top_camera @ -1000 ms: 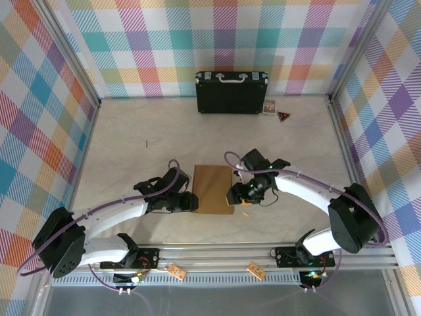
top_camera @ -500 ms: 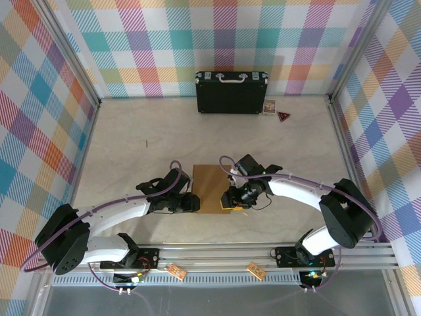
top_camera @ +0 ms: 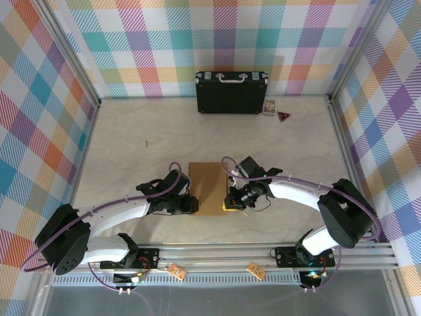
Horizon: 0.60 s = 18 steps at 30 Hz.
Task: Fold the paper box
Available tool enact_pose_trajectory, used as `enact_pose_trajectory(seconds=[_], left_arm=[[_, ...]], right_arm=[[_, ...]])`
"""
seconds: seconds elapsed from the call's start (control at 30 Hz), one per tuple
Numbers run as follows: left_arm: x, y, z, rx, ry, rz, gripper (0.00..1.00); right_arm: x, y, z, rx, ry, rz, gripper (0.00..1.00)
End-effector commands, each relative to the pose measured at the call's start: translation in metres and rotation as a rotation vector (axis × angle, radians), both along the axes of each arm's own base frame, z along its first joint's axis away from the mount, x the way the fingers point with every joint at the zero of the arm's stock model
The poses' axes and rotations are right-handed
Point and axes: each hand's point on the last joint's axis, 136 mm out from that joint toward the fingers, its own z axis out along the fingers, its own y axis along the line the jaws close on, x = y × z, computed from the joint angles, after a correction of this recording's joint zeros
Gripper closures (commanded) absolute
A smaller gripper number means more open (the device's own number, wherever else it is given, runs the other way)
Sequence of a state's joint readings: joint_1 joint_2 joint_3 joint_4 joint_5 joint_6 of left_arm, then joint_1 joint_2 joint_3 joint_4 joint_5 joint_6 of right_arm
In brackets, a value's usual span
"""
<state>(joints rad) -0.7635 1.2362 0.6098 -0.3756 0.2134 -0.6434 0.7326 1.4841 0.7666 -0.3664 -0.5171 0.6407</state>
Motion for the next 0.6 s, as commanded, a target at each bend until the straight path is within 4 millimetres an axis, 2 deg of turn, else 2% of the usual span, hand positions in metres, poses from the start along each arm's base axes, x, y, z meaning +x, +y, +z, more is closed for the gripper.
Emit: enact_pose_trajectory(seconds=[0.0, 0.2, 0.27, 0.33, 0.57], left_arm=[[-0.003, -0.009, 0.005, -0.044, 0.001, -0.017, 0.65], [-0.003, -0.008, 0.006, -0.042, -0.002, -0.014, 0.65], [-0.003, -0.007, 0.007, -0.041, -0.004, -0.013, 0.65], [-0.002, -0.008, 0.007, -0.044, -0.007, -0.014, 0.65], [-0.002, -0.007, 0.006, -0.04, -0.006, -0.011, 0.65]], right_arm=[[-0.001, 0.016, 0.015, 0.101, -0.01, 0.036, 1.0], [-0.001, 0.017, 0.021, 0.117, -0.02, 0.035, 1.0], [0.001, 0.014, 0.017, 0.095, -0.022, 0.023, 0.79], [0.0, 0.014, 0.015, 0.092, -0.018, 0.033, 0.69], [-0.011, 0.009, 0.003, 0.097, 0.015, 0.044, 0.68]])
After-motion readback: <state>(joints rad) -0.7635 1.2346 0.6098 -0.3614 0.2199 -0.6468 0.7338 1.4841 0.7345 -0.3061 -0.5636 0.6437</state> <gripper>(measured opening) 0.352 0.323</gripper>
